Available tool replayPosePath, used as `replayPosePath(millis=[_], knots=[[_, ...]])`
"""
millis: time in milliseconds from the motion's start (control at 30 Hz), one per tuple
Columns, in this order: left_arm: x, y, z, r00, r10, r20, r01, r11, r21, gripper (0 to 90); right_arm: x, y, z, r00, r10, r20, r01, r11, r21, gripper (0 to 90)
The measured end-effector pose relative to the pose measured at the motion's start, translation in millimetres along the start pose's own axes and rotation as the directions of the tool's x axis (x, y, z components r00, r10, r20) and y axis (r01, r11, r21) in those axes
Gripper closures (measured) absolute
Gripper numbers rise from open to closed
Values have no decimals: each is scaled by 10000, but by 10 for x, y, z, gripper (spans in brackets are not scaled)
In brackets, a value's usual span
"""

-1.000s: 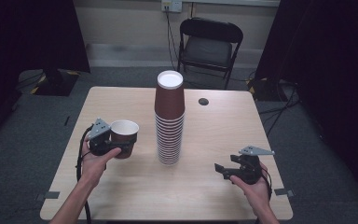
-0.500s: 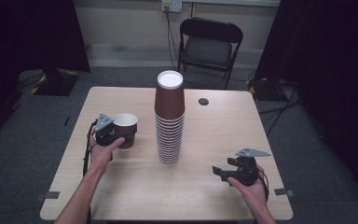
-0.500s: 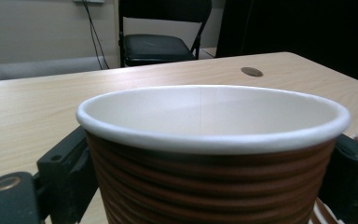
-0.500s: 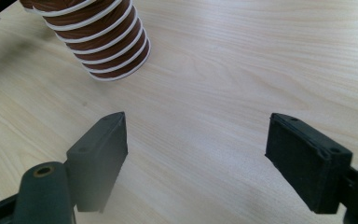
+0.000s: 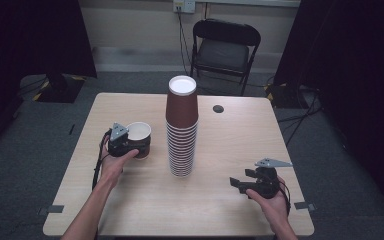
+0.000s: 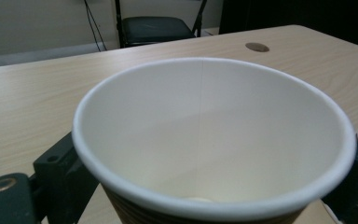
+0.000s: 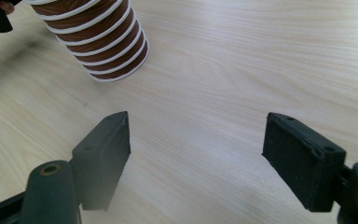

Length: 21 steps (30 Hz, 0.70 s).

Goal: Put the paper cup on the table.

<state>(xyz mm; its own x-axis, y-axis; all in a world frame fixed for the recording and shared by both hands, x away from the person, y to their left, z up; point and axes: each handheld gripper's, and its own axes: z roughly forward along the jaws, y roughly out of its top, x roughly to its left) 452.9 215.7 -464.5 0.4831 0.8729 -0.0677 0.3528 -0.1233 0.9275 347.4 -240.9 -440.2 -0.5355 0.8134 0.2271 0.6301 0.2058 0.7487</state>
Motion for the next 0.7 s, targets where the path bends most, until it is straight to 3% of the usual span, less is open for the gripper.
replayPosePath(millis=[67,333,567,700], knots=[[15,-19,-22,10000,20,80,-23,9993,370,83,9,2,-3,10000,-18,11,18,10000,-1,230],[0,-42,-24,9992,392,-29,-387,9946,963,100,33,7,11,10000,-38,-56,39,10000,35,231],[30,-115,3,9998,-96,174,72,9911,1329,127,59,13,-12,9998,-108,-149,108,9999,-3,235],[18,-120,-6,9998,-148,-113,163,9877,1556,134,55,14,-21,9998,-87,-171,86,10000,-29,235]])
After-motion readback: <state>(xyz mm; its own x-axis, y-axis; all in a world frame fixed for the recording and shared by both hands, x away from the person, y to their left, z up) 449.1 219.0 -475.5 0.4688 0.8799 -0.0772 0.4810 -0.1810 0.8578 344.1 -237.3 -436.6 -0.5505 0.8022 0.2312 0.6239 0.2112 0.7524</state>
